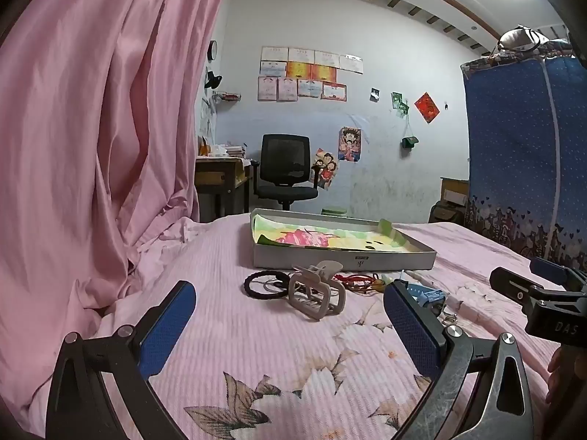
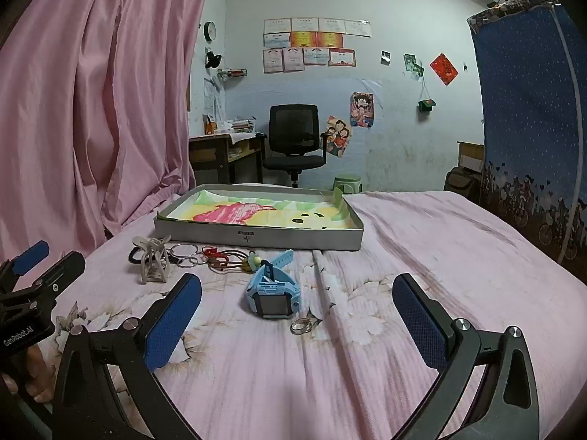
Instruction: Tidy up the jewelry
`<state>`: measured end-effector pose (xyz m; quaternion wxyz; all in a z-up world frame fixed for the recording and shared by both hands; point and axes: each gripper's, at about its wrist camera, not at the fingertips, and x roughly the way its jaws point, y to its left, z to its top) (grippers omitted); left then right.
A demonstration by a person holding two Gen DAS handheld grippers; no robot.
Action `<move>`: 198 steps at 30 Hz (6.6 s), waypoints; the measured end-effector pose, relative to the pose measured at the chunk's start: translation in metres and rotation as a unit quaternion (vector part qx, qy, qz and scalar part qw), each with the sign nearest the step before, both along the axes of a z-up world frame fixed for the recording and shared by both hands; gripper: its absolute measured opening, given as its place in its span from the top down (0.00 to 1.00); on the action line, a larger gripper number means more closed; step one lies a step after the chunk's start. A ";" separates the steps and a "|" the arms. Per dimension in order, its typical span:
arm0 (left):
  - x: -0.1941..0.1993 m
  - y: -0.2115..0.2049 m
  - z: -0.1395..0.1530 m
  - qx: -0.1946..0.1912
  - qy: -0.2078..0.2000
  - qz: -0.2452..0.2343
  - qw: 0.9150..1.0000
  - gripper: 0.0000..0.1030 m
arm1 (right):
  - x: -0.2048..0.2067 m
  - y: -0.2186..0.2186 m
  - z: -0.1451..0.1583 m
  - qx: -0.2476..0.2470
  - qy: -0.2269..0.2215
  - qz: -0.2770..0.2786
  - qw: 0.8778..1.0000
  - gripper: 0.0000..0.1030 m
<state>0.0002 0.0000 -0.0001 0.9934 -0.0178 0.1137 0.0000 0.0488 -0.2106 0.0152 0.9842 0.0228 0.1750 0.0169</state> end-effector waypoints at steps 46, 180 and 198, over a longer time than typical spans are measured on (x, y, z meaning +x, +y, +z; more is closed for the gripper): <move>0.000 0.001 0.000 -0.003 0.004 0.000 1.000 0.00 | -0.003 -0.001 0.003 0.009 -0.001 0.003 1.000 0.01; 0.093 -0.013 0.021 -0.034 0.086 -0.048 0.995 0.74 | 0.085 0.007 -0.008 0.070 0.051 0.149 0.985 0.48; 0.214 -0.005 0.057 -0.004 0.029 -0.011 1.000 0.74 | 0.191 0.034 0.042 0.061 -0.019 0.111 0.992 0.48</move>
